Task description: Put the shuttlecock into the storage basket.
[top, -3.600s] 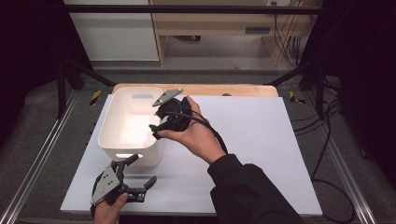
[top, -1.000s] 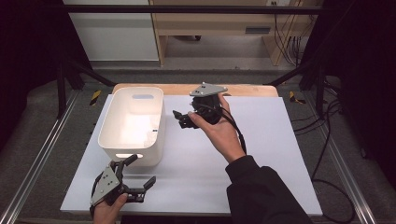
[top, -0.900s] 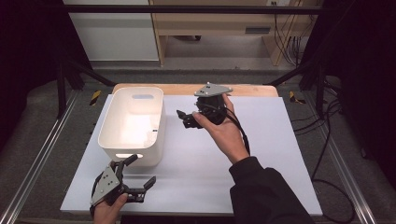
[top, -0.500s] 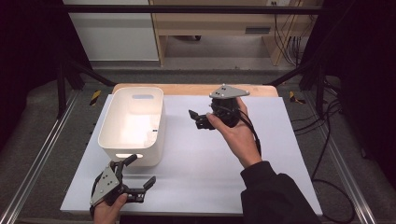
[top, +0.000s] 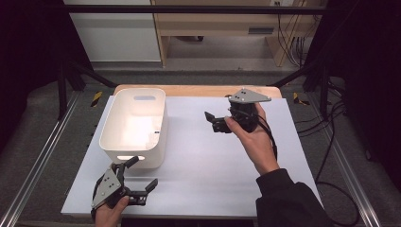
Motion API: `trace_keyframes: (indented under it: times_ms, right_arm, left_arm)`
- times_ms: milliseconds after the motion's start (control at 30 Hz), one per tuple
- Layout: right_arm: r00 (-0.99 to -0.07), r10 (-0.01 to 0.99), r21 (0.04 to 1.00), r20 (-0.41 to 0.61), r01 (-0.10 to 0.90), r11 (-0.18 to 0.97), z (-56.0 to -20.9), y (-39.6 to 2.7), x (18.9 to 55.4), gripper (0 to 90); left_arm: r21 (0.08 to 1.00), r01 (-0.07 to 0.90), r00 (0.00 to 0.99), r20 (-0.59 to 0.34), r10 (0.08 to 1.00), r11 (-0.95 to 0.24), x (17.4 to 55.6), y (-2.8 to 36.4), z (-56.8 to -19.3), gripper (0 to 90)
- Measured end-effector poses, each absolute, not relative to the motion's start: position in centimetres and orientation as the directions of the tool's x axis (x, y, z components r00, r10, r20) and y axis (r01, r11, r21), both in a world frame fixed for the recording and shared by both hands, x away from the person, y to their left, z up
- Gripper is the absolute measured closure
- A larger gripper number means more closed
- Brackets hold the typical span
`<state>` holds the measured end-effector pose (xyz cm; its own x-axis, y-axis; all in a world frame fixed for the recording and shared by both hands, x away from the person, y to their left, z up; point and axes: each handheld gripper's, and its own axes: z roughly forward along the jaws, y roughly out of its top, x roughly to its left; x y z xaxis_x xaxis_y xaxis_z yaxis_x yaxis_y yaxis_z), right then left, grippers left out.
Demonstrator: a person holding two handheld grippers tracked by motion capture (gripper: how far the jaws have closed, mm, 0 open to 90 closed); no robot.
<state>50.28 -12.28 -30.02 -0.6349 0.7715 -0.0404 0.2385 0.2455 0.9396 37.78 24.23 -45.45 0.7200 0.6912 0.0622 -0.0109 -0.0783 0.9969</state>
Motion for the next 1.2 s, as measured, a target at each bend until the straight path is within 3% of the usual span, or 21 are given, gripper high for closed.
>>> trace_keyframes:
  times_ms: [1200]
  right_arm:
    - [-0.512, 0.859, 0.972, 0.008, 0.206, 0.114, -33.2, -21.6, 47.6, 4.6]
  left_arm:
    - [0.998, -0.011, 0.709, 0.049, 0.703, -0.059, 37.8, 24.8, -45.4, 1.8]
